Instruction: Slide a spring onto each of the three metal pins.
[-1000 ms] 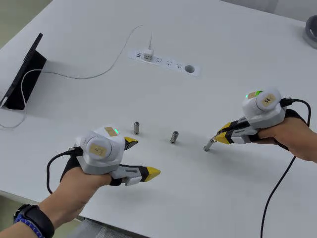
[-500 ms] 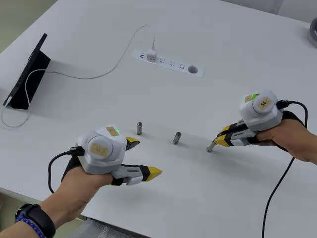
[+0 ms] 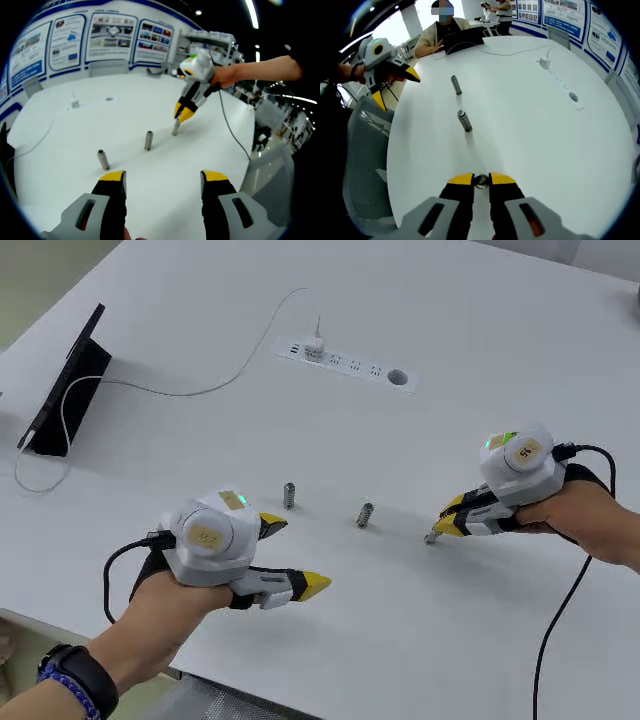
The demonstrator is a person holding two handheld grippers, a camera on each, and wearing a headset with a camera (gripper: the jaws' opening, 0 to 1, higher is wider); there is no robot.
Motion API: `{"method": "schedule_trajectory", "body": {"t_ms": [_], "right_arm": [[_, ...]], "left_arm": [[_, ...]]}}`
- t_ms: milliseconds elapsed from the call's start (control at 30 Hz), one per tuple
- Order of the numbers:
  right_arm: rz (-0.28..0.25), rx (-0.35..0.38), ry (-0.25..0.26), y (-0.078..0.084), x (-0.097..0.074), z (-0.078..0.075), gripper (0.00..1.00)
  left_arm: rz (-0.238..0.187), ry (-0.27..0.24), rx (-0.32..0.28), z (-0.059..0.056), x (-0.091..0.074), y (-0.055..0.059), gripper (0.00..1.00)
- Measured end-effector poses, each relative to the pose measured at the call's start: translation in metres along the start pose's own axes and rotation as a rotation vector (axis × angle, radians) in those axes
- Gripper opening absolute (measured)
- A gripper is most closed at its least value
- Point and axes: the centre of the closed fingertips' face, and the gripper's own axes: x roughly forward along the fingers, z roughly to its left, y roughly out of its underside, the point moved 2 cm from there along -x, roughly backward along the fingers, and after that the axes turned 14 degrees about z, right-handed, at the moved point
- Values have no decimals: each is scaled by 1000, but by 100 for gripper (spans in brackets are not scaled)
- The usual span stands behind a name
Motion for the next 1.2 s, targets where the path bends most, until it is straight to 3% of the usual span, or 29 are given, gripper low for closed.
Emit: {"method": "schedule_trajectory", "body": {"t_ms": [900,1200], "right_arm": [[45,-26,7,9,28,-1,13],[50,-31,9,11,29,0,17]], "left_arm": [[2,-9,-15,6,-3,2,60],[-2,-14,-18,9,-5,3,60]]}}
